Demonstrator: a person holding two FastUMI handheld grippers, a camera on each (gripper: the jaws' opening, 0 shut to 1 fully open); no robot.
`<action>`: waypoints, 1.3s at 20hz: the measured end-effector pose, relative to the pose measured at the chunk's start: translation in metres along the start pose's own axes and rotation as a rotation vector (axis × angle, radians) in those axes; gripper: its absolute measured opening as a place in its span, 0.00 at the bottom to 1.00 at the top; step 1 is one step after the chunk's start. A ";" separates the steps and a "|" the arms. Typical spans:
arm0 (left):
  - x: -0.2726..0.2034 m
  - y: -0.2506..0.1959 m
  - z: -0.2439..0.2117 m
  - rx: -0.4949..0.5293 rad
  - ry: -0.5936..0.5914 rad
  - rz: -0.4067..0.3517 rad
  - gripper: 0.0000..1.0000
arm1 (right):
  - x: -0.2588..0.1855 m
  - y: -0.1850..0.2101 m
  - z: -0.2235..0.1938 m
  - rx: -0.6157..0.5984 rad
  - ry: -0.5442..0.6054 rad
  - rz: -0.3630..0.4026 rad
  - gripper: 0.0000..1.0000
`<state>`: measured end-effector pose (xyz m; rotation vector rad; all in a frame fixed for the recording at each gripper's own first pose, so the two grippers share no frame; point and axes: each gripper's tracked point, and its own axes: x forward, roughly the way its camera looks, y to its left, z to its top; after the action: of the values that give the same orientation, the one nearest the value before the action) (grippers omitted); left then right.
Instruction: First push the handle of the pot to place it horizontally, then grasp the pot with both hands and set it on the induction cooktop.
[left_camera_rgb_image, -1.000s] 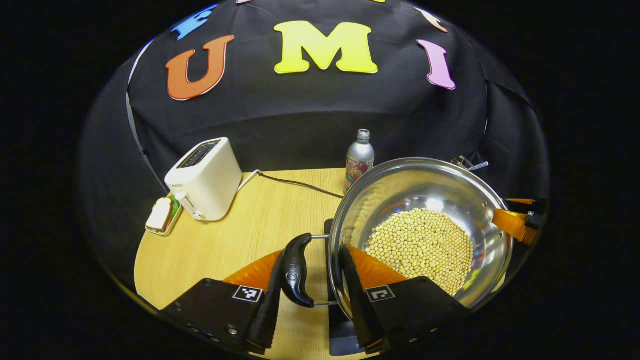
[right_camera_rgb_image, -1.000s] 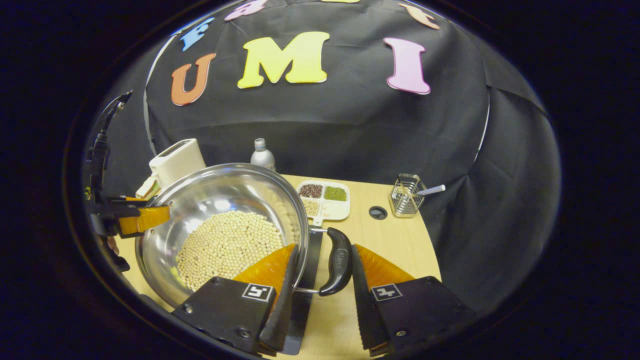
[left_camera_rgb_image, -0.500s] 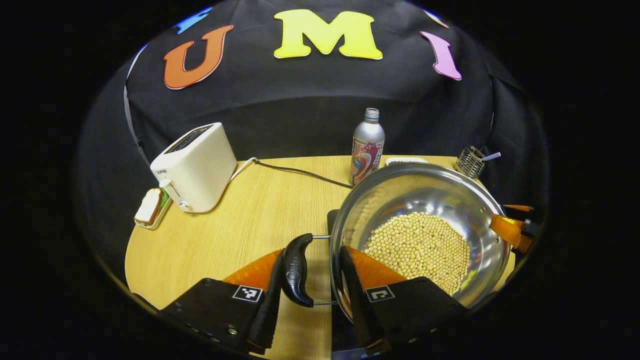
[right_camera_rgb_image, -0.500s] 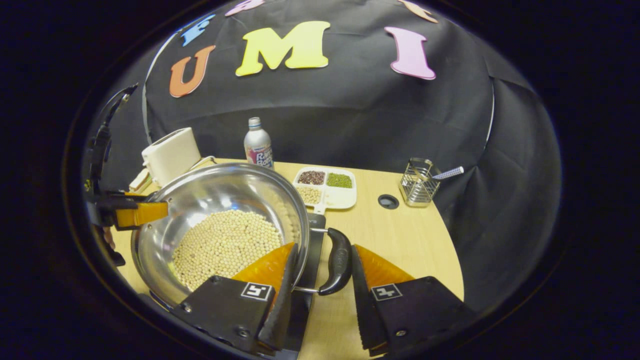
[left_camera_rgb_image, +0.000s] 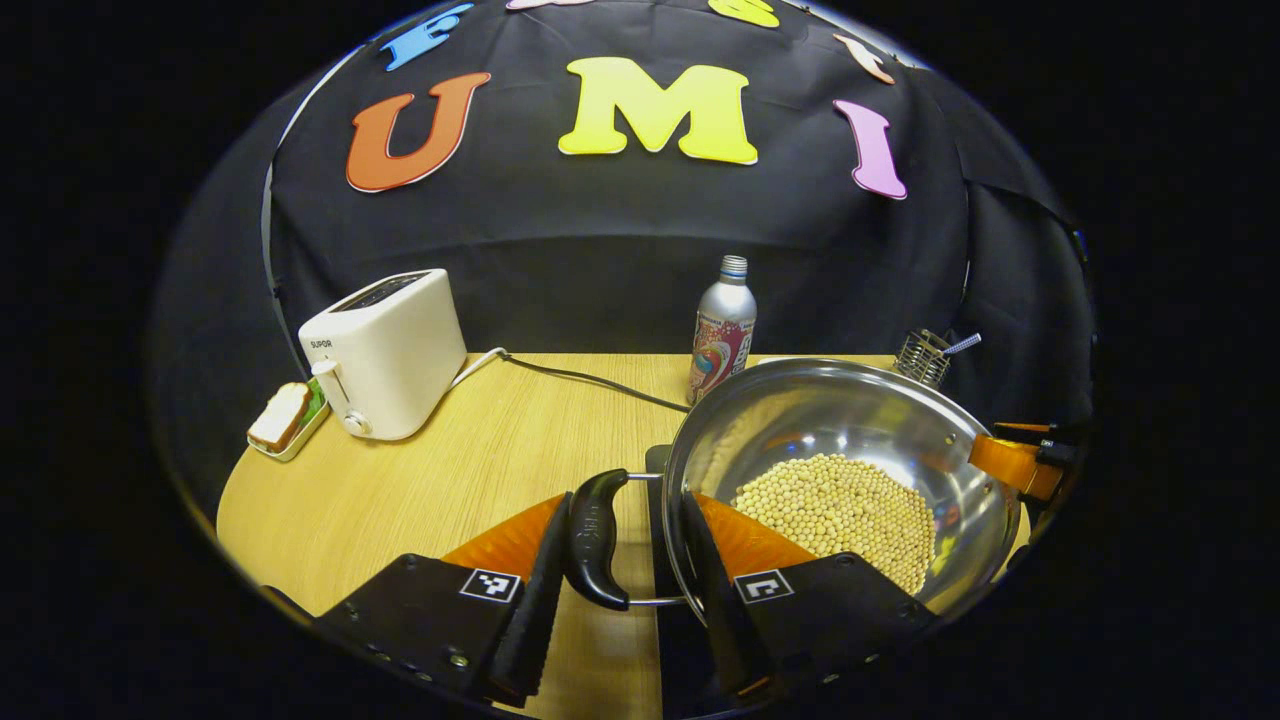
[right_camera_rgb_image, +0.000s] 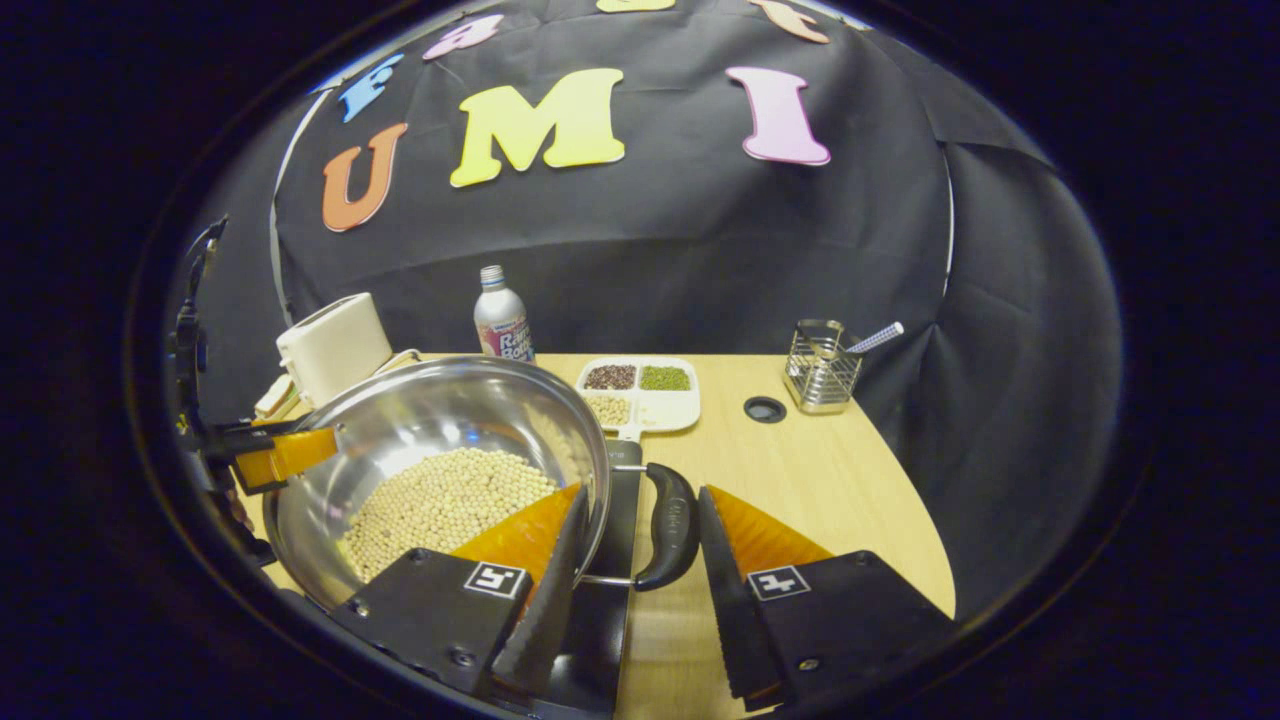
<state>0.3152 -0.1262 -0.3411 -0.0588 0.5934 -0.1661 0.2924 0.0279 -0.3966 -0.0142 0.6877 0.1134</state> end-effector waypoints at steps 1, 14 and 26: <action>0.000 0.000 0.000 -0.008 -0.004 -0.001 0.63 | 0.000 0.000 0.002 -0.012 -0.020 -0.013 0.67; -0.050 0.006 0.028 -0.014 -0.132 0.041 0.86 | -0.058 0.006 0.016 0.001 -0.140 -0.018 0.77; -0.182 0.005 0.037 0.042 -0.343 0.119 0.96 | -0.164 0.015 -0.001 0.004 -0.247 -0.030 0.94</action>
<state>0.1881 -0.0898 -0.2103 -0.0107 0.2496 -0.0508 0.1649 0.0264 -0.2931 -0.0070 0.4410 0.0829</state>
